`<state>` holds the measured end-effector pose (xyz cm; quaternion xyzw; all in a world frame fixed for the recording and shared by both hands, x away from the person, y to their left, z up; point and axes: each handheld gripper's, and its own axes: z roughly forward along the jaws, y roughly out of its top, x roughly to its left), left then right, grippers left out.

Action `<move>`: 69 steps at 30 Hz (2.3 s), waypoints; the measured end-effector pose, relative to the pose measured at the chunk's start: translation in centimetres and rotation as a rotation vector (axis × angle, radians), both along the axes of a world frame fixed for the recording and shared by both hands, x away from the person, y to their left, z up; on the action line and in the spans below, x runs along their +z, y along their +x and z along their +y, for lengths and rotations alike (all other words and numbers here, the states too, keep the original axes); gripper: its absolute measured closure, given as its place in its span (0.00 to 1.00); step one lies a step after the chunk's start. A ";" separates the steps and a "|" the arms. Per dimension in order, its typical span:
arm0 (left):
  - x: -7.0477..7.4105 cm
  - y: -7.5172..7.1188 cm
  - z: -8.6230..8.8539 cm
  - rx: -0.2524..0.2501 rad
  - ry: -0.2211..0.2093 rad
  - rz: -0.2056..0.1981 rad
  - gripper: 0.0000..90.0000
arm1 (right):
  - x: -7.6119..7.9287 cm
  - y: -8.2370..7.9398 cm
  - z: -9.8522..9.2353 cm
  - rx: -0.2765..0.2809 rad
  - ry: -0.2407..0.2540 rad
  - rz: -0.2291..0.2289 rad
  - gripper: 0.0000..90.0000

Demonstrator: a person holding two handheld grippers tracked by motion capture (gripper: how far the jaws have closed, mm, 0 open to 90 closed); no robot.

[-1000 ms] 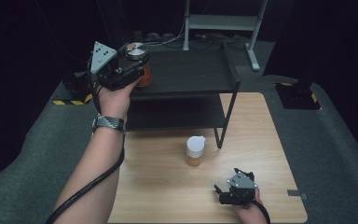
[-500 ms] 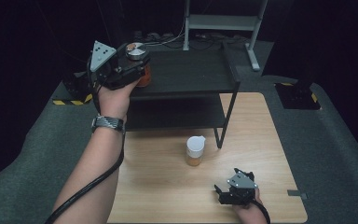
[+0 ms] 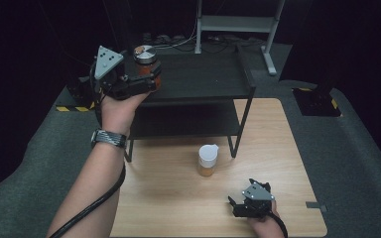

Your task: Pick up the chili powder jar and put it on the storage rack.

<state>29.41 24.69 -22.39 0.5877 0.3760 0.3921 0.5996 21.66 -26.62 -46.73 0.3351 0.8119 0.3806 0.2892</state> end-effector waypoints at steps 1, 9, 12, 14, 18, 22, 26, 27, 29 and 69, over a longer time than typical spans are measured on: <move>0.0 -0.2 0.2 -0.004 -0.001 0.005 0.00 | 0.0 0.0 0.0 -0.001 0.001 0.001 0.02; -0.6 -1.6 1.0 -0.015 -0.003 0.000 0.00 | 0.0 0.0 0.1 -0.001 -0.002 -0.002 0.02; -0.8 -2.1 1.1 -0.009 0.006 -0.001 0.00 | 0.0 -0.1 0.1 -0.001 -0.002 -0.003 0.02; -1.0 -2.4 1.2 -0.008 0.010 -0.006 0.00 | 0.0 -0.1 0.1 -0.002 -0.002 -0.001 0.02; -1.3 -2.9 1.3 -0.002 0.032 -0.005 0.00 | 0.0 -0.1 0.1 -0.001 -0.003 -0.002 0.02; -1.7 -3.5 1.4 0.005 0.047 0.004 0.00 | 0.0 -0.1 0.1 -0.002 -0.002 -0.003 0.02; -2.2 -3.9 1.7 0.001 0.048 0.009 0.00 | 0.0 -0.1 0.1 -0.002 -0.004 -0.003 0.02; -2.5 -4.1 1.8 -0.002 0.044 0.014 0.00 | 0.0 0.0 0.1 -0.001 -0.005 -0.003 0.02; -2.9 -4.4 2.0 -0.002 0.045 0.015 0.00 | 0.0 0.0 0.1 -0.001 -0.005 -0.003 0.02; -11.6 -8.9 2.5 -0.045 0.107 0.104 0.00 | 0.0 -0.1 0.2 0.005 -0.017 -0.006 0.02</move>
